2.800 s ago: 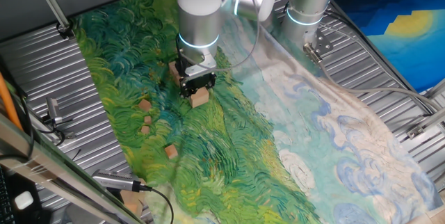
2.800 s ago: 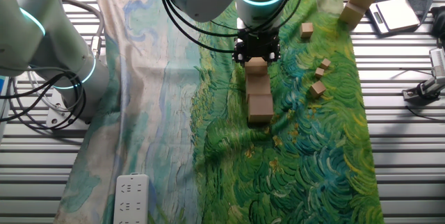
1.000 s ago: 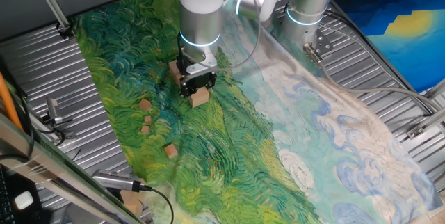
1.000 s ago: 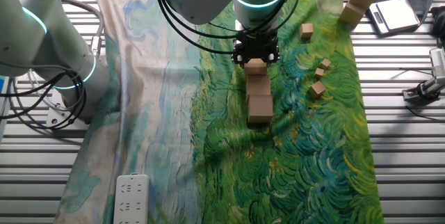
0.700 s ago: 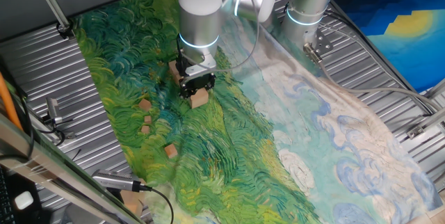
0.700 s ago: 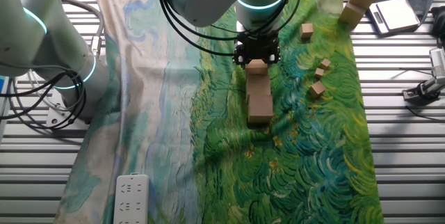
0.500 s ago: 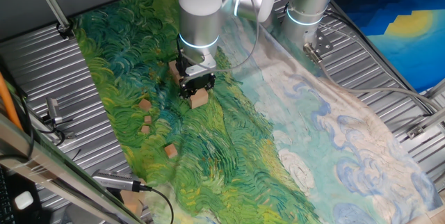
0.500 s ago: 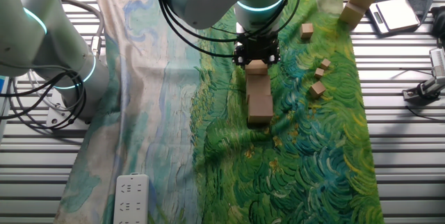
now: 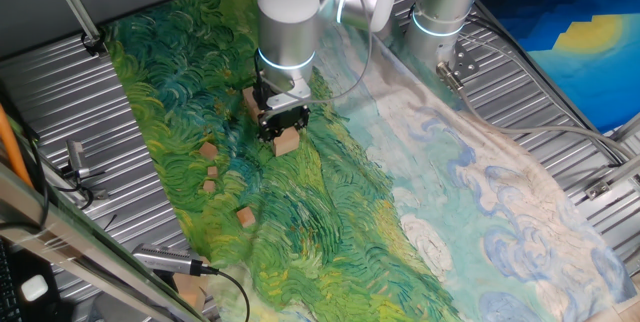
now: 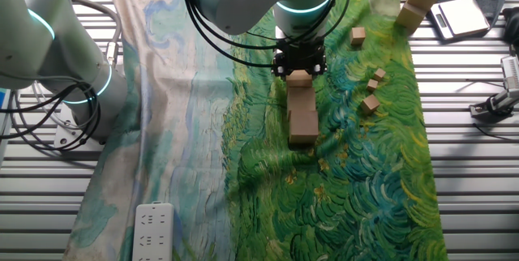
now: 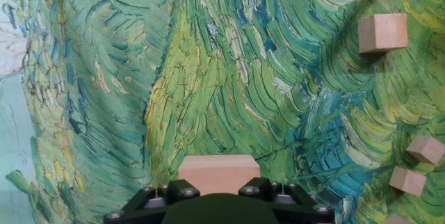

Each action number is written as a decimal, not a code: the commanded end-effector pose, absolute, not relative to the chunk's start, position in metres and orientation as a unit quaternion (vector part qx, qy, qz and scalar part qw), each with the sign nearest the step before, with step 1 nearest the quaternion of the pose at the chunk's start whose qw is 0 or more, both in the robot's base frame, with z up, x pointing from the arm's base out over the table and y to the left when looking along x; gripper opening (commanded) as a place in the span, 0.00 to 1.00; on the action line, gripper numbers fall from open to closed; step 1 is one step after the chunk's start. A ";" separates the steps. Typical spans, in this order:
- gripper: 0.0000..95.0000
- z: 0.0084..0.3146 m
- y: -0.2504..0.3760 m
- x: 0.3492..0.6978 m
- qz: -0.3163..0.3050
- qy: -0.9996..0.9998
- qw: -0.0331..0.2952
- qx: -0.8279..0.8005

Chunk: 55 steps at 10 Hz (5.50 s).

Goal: Stack the blocks into a pyramid shape

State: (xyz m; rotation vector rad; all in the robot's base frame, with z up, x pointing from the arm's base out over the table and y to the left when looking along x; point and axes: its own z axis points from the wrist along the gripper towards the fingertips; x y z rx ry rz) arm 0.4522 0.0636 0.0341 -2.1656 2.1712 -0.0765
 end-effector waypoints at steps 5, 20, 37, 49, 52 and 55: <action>0.00 0.032 0.063 0.453 -0.029 0.709 0.036 -0.703; 0.20 0.032 0.063 0.453 -0.028 0.707 0.038 -0.705; 0.40 0.080 0.102 0.467 -0.026 0.757 0.034 -0.652; 0.00 0.056 0.133 0.469 -0.034 0.776 0.028 -0.629; 0.00 0.046 0.128 0.468 -0.036 0.768 0.030 -0.639; 0.00 0.036 0.113 0.465 -0.036 0.762 0.034 -0.645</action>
